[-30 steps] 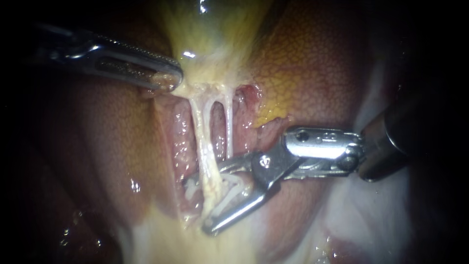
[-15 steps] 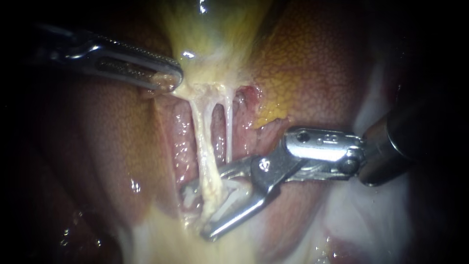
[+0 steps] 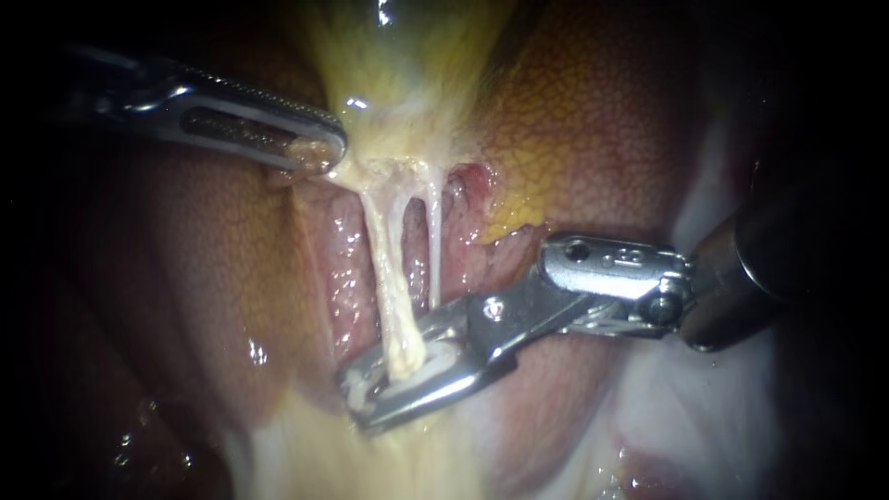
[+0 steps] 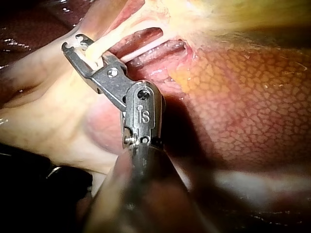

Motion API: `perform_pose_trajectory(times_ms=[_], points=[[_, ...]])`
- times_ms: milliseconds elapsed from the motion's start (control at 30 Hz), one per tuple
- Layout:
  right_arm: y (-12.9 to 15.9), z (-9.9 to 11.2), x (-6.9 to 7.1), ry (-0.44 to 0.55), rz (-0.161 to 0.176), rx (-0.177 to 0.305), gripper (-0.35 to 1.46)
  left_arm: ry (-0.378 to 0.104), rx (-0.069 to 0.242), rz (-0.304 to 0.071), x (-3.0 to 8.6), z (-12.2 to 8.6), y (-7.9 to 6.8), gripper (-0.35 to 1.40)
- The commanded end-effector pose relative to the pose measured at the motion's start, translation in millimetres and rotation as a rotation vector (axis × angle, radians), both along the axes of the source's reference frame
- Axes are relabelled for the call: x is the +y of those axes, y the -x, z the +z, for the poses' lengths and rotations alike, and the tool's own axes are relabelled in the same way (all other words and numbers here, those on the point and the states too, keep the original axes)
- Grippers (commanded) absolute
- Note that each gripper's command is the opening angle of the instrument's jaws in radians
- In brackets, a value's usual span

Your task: Clipping first clip left tube

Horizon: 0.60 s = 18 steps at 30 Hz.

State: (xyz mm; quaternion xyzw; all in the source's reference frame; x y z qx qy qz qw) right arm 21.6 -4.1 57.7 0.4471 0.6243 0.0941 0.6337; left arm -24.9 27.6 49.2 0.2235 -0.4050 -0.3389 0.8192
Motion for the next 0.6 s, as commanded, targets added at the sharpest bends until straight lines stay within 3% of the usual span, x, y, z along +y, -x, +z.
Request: perform_pose_trajectory(times_ms=[33,67,200,600], points=[[0.0,-0.2,0.1,-0.007,-0.002,-0.003,-0.26,0.0,0.0,0.0,0.0,0.0,0.0,-0.35],[0.1,-0.3,0.1,-0.007,0.001,-0.004,-0.35,0.0,0.0,0.0,0.0,0.0,0.0,-0.35],[0.3,-0.6,0.6,-0.068,-0.006,-0.034,-0.35,0.0,0.0,0.0,0.0,0.0,0.0,-0.35],[0.4,-0.9,0.5,-0.068,-0.008,-0.032,-0.35,0.0,0.0,0.0,0.0,0.0,0.0,-0.35]])
